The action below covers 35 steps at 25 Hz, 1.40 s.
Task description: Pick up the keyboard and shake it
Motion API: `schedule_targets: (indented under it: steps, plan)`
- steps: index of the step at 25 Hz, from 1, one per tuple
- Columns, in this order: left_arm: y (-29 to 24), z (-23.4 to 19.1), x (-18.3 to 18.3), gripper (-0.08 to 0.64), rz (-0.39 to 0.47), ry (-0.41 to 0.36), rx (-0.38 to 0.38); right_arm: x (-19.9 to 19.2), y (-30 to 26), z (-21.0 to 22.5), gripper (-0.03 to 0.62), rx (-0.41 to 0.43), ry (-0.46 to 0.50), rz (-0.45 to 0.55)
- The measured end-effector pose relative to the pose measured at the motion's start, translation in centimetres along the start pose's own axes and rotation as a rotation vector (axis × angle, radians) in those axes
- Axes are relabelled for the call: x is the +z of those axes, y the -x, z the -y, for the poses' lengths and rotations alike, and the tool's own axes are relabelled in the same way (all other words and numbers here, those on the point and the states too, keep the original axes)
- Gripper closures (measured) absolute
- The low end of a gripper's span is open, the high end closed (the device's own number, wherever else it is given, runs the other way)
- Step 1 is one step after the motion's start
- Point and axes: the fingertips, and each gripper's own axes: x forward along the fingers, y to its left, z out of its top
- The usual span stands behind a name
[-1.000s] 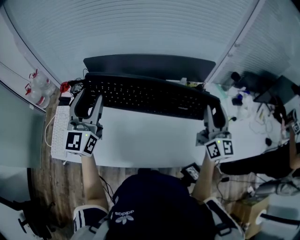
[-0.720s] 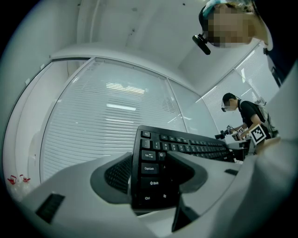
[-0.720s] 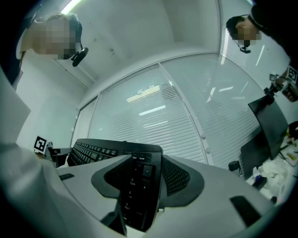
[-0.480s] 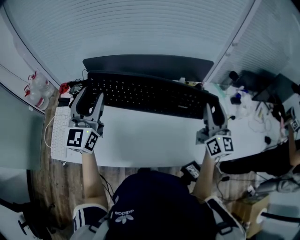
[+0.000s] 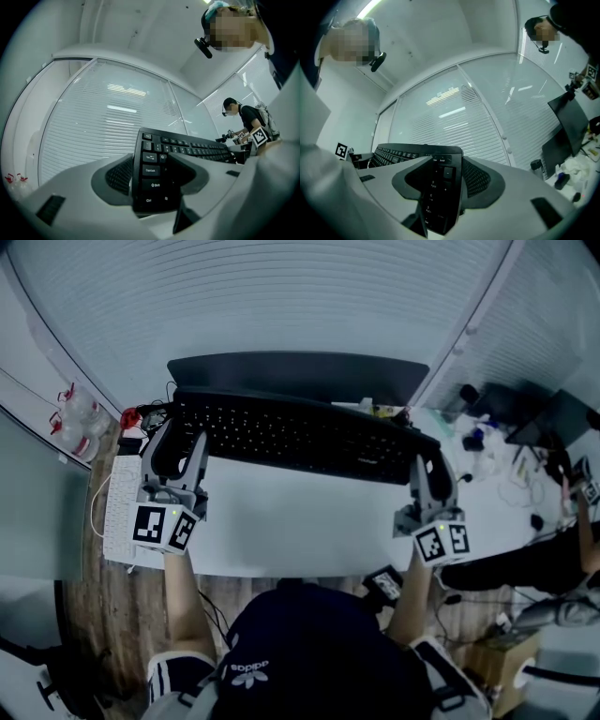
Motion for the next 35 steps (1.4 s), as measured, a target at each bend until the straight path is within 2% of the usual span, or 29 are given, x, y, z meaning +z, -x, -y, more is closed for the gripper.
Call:
schedule_targets:
  steps: [2, 6, 11, 14, 23, 27, 31, 35]
  plan:
    - [-0.1, -0.1, -0.2, 0.336, -0.008, 0.005, -0.006, -0.2, -0.1, 0.2, 0.407, 0.003, -0.019, 0.003]
    - [-0.1, -0.1, -0.3, 0.336, 0.001, 0.016, -0.001, 0.8, -0.7, -0.5, 0.407, 0.010, 0.021, -0.008]
    - [0.2, -0.3, -0.6, 0.336, -0.011, 0.037, 0.000, 0.5, -0.3, -0.3, 0.407, 0.014, -0.006, -0.007]
    - [0.2, -0.2, -0.7, 0.336, -0.004, 0.050, 0.004, 1.0, -0.8, -0.4, 0.407, 0.005, 0.019, -0.010]
    - [0.5, -0.1, -0.1, 0.336, 0.005, 0.044, 0.000, 1.1, -0.5, -0.6, 0.407, -0.004, 0.015, -0.015]
    - [0.5, 0.0, -0.1, 0.336, -0.002, 0.043, -0.009, 0.7, 0.3, 0.0, 0.407, -0.013, -0.022, 0.005]
    - [0.6, -0.3, -0.2, 0.336, -0.002, 0.048, -0.001, 1.8, -0.5, -1.0, 0.407, -0.010, 0.022, 0.000]
    - [0.6, -0.4, -0.6, 0.336, -0.024, 0.053, -0.004, 1.1, -0.1, -0.8, 0.407, -0.003, 0.001, -0.011]
